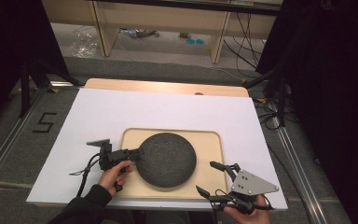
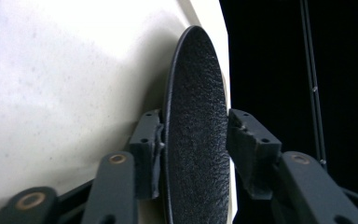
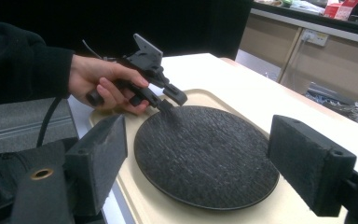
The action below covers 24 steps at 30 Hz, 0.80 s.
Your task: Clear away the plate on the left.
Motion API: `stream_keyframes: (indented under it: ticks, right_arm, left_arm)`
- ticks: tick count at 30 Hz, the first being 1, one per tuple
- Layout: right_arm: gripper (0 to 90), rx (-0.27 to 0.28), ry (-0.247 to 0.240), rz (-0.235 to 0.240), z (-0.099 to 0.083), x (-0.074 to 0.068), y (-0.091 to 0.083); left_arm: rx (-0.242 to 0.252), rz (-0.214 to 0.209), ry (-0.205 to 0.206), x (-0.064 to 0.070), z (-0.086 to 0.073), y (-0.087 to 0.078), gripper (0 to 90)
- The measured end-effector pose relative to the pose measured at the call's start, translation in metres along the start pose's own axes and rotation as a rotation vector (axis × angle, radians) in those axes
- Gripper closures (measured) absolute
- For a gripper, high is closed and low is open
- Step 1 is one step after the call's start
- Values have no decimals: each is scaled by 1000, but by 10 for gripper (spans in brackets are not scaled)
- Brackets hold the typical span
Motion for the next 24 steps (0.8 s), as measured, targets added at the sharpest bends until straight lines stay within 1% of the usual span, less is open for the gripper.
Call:
stream_keyframes:
  ticks: [1,2,3,4,6,7,8,9,11,14,15,16,17,20,21,22,24]
  right_arm:
    - [210,0,1,0,0,0,0]
    - [211,-7,-2,4,-1,0,0]
    - [211,-9,-2,7,-1,0,0]
    - [211,-9,-2,6,-1,0,0]
    - [211,0,1,2,0,0,0]
    - [211,-8,-3,6,-1,0,0]
    - [211,-7,-1,9,-1,-1,0]
    - [211,-11,-1,9,-1,-1,0]
    - [211,1,2,2,0,-1,0]
    - [211,-8,0,6,-1,0,0]
    - [211,-10,-2,9,-1,0,0]
    - [211,0,1,1,0,0,0]
    - [211,0,2,3,0,-1,0]
    - [211,-11,-2,7,-1,-1,-1]
    - [211,-8,0,7,-1,-1,-1]
    - [211,1,3,2,0,-1,0]
    - [211,-11,-2,11,-1,-1,0]
  left_arm:
    - [-2,3,16,-1,1,-1,510]
    - [1,-4,25,-2,3,-2,492]
    - [5,-10,31,-2,3,-3,487]
    - [1,-9,27,-1,4,-4,478]
    - [-7,-3,35,0,4,-5,456]
    - [-10,-4,49,0,3,-5,450]
    - [-12,12,15,2,4,-6,446]
    - [-14,16,28,2,4,-7,439]
    - [-15,22,34,4,6,-8,415]
    - [-32,37,54,4,5,-10,400]
    - [-27,36,55,4,5,-10,398]
    - [-32,36,59,4,5,-10,397]
    - [-35,38,63,5,5,-10,395]
    - [-24,58,78,3,7,-12,379]
    - [-32,64,82,3,7,-14,368]
    - [-30,64,82,2,8,-15,366]
    - [-29,68,80,3,9,-17,357]
Point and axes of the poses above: each handheld gripper's, and its own axes: y roughly forward along the jaws, z roughly out of its top, x roughly to its right, the point moved 10 cm from there along y, roughly forward along the jaws, and after that the axes turned 14 degrees about y, right-handed, at the moved point
